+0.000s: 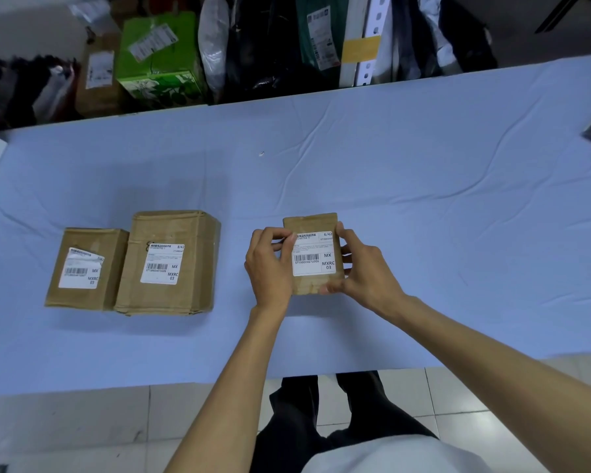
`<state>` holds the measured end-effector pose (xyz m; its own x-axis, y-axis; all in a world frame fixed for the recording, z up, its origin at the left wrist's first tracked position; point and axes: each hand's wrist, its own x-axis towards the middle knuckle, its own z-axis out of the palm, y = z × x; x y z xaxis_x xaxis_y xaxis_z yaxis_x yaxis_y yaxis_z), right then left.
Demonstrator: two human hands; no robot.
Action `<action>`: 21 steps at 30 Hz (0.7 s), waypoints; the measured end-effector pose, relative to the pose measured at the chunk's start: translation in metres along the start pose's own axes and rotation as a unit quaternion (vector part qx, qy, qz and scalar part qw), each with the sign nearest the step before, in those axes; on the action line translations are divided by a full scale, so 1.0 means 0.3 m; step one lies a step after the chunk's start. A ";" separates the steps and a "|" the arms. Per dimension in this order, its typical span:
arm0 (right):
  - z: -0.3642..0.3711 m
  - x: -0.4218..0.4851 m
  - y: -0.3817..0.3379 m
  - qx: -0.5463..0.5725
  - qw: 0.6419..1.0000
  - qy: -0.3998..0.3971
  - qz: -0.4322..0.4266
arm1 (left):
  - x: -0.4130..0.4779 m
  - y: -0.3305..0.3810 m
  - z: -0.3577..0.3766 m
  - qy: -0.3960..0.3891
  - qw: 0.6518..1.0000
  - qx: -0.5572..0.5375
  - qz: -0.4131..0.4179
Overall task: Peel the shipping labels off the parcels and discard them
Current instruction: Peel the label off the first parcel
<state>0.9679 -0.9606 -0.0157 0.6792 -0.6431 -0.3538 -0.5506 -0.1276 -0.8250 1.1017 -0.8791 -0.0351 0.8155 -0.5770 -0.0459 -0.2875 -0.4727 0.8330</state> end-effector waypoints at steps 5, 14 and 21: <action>-0.003 -0.001 -0.001 0.003 1.000 -0.002 -0.003 | 0.004 -0.006 0.006 0.013 1.000 -0.001 -0.010; -0.001 0.000 0.007 0.013 1.000 -0.005 -0.002 | 0.023 0.002 0.014 -0.024 0.997 0.077 -0.011; -0.003 -0.003 0.004 0.009 1.000 -0.003 -0.005 | 0.013 -0.013 0.008 -0.023 0.999 0.037 -0.019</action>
<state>0.9661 -0.9609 -0.0159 0.6877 -0.6367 -0.3488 -0.5356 -0.1207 -0.8358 1.1048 -0.8810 -0.0398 0.8028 -0.5869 -0.1047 -0.2941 -0.5427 0.7868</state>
